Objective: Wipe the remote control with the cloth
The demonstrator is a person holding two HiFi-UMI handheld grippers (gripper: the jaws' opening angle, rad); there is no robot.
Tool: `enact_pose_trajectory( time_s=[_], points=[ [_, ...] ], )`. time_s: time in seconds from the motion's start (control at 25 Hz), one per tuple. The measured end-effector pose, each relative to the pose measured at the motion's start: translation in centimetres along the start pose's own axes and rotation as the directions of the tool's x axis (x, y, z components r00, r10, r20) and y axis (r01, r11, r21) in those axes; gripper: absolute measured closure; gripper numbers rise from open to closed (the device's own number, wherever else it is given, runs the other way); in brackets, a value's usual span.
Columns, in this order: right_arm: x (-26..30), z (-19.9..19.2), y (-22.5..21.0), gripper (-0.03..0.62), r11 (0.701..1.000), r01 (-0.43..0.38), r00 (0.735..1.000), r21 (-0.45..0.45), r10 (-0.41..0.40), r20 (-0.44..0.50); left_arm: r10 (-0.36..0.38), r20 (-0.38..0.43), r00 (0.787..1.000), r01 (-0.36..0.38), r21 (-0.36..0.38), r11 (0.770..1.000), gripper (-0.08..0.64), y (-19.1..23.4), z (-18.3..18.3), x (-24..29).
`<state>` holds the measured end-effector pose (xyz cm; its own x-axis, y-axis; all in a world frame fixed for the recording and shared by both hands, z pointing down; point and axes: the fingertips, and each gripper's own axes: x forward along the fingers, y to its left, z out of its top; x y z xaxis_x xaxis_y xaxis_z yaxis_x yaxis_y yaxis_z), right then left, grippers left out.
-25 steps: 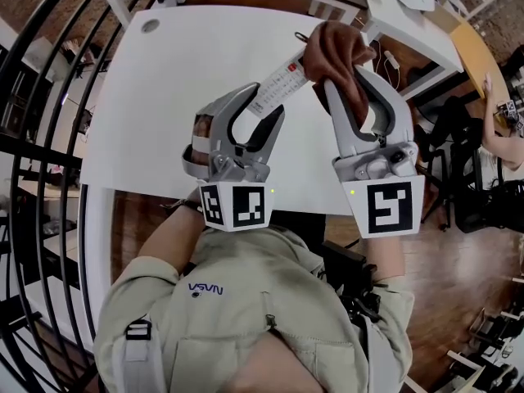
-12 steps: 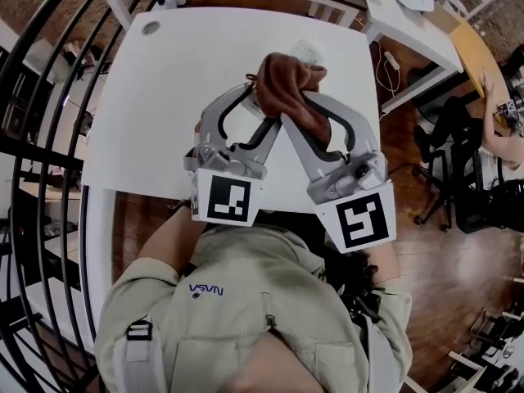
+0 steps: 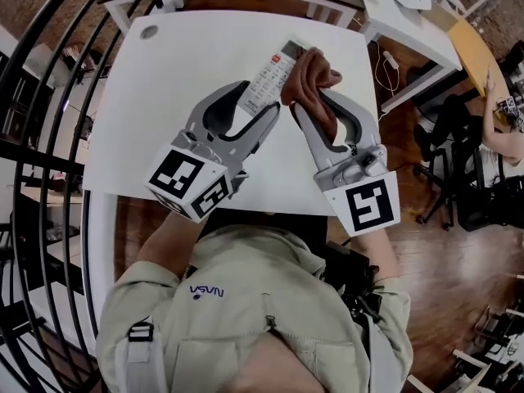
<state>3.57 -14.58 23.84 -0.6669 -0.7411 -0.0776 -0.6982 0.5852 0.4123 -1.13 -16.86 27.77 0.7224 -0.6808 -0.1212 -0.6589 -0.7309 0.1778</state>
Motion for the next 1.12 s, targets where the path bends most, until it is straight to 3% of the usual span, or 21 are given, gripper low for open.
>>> enact_pose_trajectory(
  time_s=[0.12, 0.2, 0.28, 0.4, 0.48, 0.6, 0.76, 0.96, 1.04, 1.12],
  points=[
    [-0.1, -0.2, 2.4, 0.499, 0.994, -0.104, 0.995, 0.037, 0.104, 0.003, -0.031, 0.024, 0.999, 0.034, -0.163, 0.986, 0.321, 0.7, 0.1, -0.1],
    [-0.4, -0.2, 2.4, 0.499, 0.990, -0.126, 0.992, 0.060, 0.126, 0.009, -0.049, 0.042, 0.998, 0.057, -0.230, 0.972, 0.320, 0.8, 0.3, -0.2],
    [-0.9, -0.1, 0.0, 0.499, 0.997, -0.051, 0.999, 0.065, 0.049, 0.023, -0.071, 0.050, 0.996, 0.081, -0.254, 0.964, 0.319, 0.3, 0.6, -0.2],
    [-1.5, -0.6, -5.7, 0.497, 0.983, 0.141, 0.988, 0.115, -0.147, 0.045, -0.130, 0.052, 0.990, 0.139, -0.273, 0.952, 0.320, -1.3, 0.7, -0.2],
    [-1.3, -1.0, -7.0, 0.497, 0.975, 0.169, 0.983, 0.145, -0.177, 0.046, -0.171, 0.054, 0.984, 0.180, -0.299, 0.937, 0.321, -2.4, 0.6, -0.1],
    [-0.3, -1.6, -4.7, 0.497, 0.986, 0.090, 0.994, 0.142, -0.097, 0.042, -0.190, 0.073, 0.979, 0.203, -0.354, 0.913, 0.320, -2.5, 0.7, 0.0],
    [0.2, -2.0, -1.1, 0.499, 0.989, -0.015, 0.999, 0.147, 0.009, 0.042, -0.161, 0.096, 0.982, 0.187, -0.415, 0.890, 0.320, -1.4, 0.8, -0.1],
    [0.7, -1.4, 5.1, 0.499, 0.967, -0.218, 0.975, 0.129, 0.209, 0.078, -0.122, 0.161, 0.979, 0.185, -0.476, 0.860, 0.321, -0.2, 1.8, -0.2],
    [0.7, -2.2, 4.3, 0.499, 0.975, -0.182, 0.983, 0.129, 0.178, 0.046, -0.126, 0.165, 0.978, 0.193, -0.493, 0.849, 0.319, -0.2, 1.8, -0.3],
    [0.6, -3.1, 0.3, 0.499, 0.990, -0.045, 0.999, 0.137, 0.044, 0.008, -0.148, 0.159, 0.976, 0.210, -0.509, 0.835, 0.320, -0.8, 1.5, -0.3]
  ],
)
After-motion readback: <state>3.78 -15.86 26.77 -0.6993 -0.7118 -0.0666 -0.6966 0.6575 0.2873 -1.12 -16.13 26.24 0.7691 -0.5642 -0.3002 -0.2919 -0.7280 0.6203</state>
